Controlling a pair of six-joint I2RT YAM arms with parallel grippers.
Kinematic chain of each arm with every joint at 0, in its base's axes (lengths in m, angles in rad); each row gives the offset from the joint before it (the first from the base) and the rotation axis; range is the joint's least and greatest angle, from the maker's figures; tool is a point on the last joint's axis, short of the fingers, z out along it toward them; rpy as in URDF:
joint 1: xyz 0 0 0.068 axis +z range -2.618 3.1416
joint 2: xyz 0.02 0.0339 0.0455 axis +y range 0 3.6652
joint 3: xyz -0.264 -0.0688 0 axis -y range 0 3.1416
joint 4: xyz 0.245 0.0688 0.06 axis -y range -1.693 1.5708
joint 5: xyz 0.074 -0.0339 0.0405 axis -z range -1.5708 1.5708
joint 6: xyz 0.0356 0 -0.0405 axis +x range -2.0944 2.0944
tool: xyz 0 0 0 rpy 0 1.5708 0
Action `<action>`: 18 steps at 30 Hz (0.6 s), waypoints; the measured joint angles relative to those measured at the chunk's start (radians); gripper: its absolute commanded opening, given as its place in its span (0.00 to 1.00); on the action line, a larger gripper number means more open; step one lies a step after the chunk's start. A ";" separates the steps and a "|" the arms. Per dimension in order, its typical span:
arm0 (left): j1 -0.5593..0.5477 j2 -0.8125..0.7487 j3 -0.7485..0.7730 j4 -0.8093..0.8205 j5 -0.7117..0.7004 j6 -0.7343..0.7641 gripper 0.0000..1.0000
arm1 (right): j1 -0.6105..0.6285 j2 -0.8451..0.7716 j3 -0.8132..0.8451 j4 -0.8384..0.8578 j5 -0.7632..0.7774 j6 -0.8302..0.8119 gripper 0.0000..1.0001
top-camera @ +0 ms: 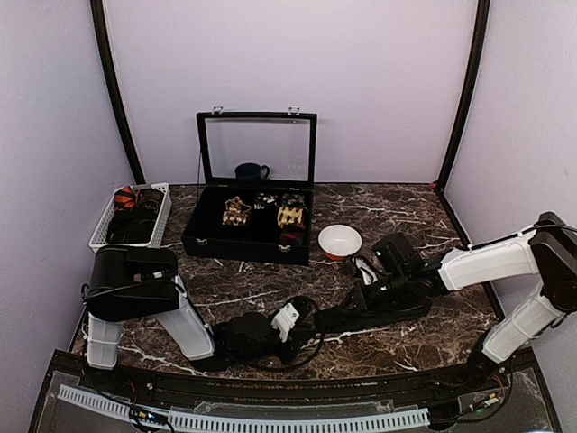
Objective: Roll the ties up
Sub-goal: Roll the tie at the center of the board.
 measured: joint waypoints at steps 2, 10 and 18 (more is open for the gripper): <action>-0.002 0.000 -0.003 0.002 -0.002 0.009 0.39 | 0.000 0.001 0.000 -0.001 0.000 0.000 0.00; -0.004 -0.054 -0.103 0.043 0.025 0.013 0.87 | 0.000 0.084 -0.012 0.095 0.001 0.000 0.00; -0.004 -0.135 -0.217 0.057 0.060 -0.016 0.95 | 0.005 0.135 -0.016 0.248 -0.037 0.040 0.00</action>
